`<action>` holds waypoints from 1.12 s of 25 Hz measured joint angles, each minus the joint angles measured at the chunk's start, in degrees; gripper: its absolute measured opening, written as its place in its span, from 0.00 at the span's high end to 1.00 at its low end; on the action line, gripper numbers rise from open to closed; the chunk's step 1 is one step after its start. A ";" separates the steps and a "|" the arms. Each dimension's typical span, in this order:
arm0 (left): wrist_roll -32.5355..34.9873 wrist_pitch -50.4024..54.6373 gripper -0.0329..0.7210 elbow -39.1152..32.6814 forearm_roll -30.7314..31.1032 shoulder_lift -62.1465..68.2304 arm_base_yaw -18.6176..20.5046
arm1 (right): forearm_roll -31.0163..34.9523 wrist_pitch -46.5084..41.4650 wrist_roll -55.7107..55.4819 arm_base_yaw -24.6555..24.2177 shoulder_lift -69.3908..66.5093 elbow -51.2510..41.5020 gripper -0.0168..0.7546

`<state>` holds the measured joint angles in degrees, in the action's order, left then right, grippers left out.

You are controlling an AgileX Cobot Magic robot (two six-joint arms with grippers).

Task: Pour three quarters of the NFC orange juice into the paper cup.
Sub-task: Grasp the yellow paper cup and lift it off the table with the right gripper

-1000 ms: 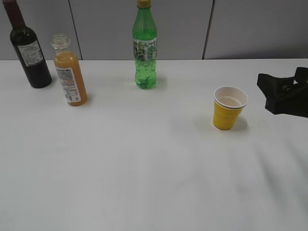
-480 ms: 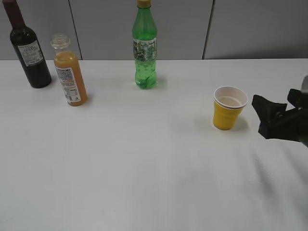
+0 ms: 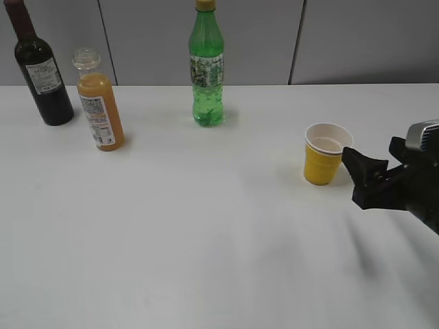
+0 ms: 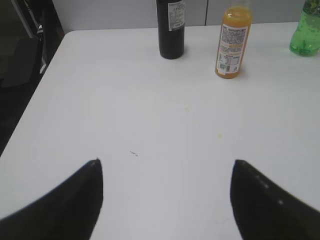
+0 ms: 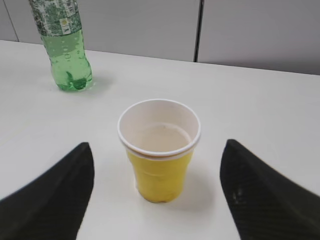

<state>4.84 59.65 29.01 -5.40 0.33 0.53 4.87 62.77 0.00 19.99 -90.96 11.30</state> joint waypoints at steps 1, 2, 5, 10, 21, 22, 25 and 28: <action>0.00 0.00 0.19 0.00 0.00 0.00 0.00 | -0.11 0.44 0.00 0.00 -0.48 -0.12 0.21; 0.00 0.00 0.21 0.00 0.00 0.00 0.00 | -0.16 1.13 0.00 0.00 -1.05 -0.31 0.21; 0.00 0.00 0.26 0.00 0.00 0.00 0.00 | -0.23 4.88 -0.30 0.00 -3.93 -2.17 0.21; 0.00 0.00 0.31 0.00 0.00 0.00 0.00 | -0.46 6.19 -0.30 0.00 -11.91 -5.25 0.21; 0.00 0.00 0.33 0.00 0.00 0.00 0.00 | -2.90 6.26 -0.34 0.00 -17.79 -2.80 0.21; 0.00 0.00 0.33 0.00 0.00 0.00 0.00 | -3.19 6.26 -0.42 0.00 -17.92 -2.36 0.21; 0.00 0.00 0.33 0.00 0.00 0.00 0.00 | -3.66 6.41 -1.89 0.00 -18.67 0.08 0.21; 0.00 0.00 0.34 0.00 0.00 0.00 0.00 | -3.71 6.49 -2.90 0.00 -20.25 2.21 0.21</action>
<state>4.84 59.65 29.01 -5.40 0.33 0.53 1.16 69.26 -2.90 19.99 -111.21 13.51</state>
